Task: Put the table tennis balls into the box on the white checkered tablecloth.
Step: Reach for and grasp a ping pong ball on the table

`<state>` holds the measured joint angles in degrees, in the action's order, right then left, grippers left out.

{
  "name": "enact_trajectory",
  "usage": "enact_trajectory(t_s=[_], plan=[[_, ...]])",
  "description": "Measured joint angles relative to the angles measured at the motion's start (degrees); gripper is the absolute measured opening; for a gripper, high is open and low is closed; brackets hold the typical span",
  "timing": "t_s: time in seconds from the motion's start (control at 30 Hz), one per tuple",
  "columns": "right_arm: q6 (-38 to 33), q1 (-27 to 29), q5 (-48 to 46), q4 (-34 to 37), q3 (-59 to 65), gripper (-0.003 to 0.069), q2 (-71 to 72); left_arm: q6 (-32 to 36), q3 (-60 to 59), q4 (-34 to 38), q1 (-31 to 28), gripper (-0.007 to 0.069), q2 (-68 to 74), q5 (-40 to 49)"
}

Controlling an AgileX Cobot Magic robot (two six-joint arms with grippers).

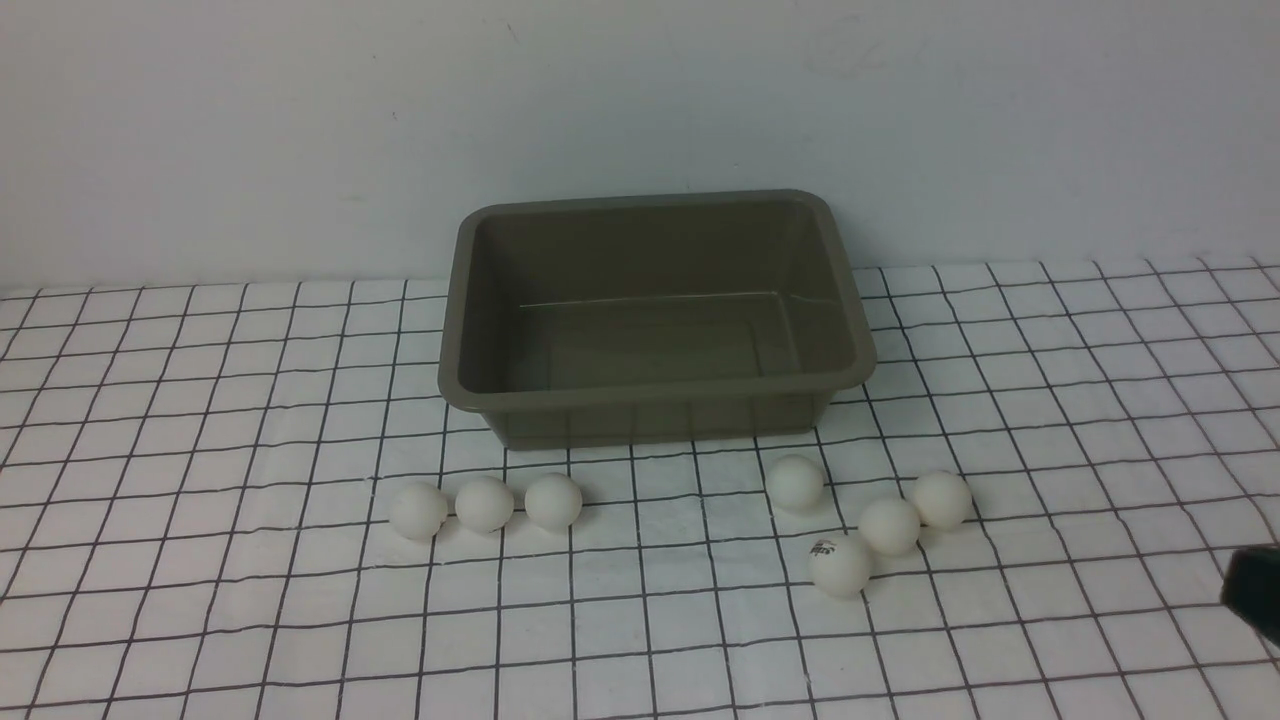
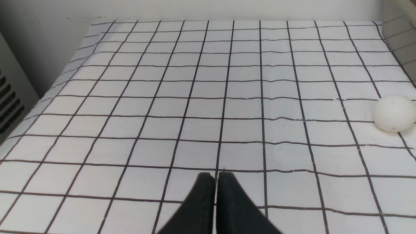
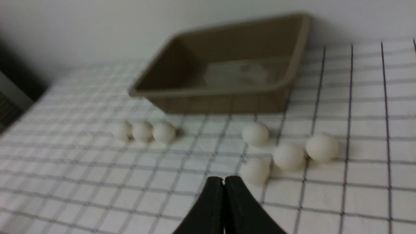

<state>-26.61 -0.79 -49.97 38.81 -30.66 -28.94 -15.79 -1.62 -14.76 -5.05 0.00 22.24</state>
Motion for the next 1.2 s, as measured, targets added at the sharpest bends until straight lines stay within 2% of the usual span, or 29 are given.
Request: enact_trajectory(t_s=[0.03, 0.07, 0.2, 0.37, 0.5, 0.63, 0.73, 0.83, 0.9, 1.03, 1.2], plan=[[0.0, 0.0, 0.0, 0.0, -0.4, -0.0015, -0.7, 0.0, 0.0, 0.0, 0.0, -0.0005, 0.0, 0.0], [1.0, 0.0, -1.7, -5.8, -3.7, -0.0013, -7.8, 0.0, 0.0, 0.0, 0.0, -0.0005, 0.0, 0.0], [4.3, 0.0, -1.7, -15.4, -10.1, -0.0013, -22.7, 0.0, 0.0, 0.0, 0.0, -0.0005, 0.0, 0.0], [4.5, -0.6, -1.3, -17.9, -14.8, -0.0013, -34.9, 0.0, 0.0, 0.0, 0.0, -0.0005, 0.0, 0.0], [5.2, -5.7, -1.1, -19.6, -20.7, -0.0013, -45.9, 0.0, 0.0, 0.0, 0.0, -0.0005, 0.0, 0.0], [10.4, -11.9, -1.1, -24.0, -28.0, -0.0013, -54.2, 0.0, 0.0, 0.0, 0.0, -0.0005, 0.0, 0.0], [16.0, -16.1, -2.1, -31.8, -33.5, -0.0011, -59.4, 0.0, 0.0, 0.0, 0.0, -0.0005, 0.0, 0.0], [22.2, -17.7, -3.5, -38.8, -37.6, -0.0011, -64.1, 0.0, 0.0, 0.0, 0.0, -0.0005, 0.0, 0.0], [25.1, -17.7, -3.8, -40.6, -39.1, -0.0009, -66.8, 0.0, 0.0, 0.0, 0.0, -0.0005, 0.0, 0.0], [26.6, -17.7, -4.0, -40.5, -40.6, 0.0015, -70.3, 0.0, 0.0, 0.0, 0.0, -0.0005, 0.0, 0.0], [28.9, -17.7, -2.2, -38.8, -42.3, 0.0126, -72.8, 0.0, 0.0, 0.0, 0.0, -0.0005, 0.0, 0.0]])
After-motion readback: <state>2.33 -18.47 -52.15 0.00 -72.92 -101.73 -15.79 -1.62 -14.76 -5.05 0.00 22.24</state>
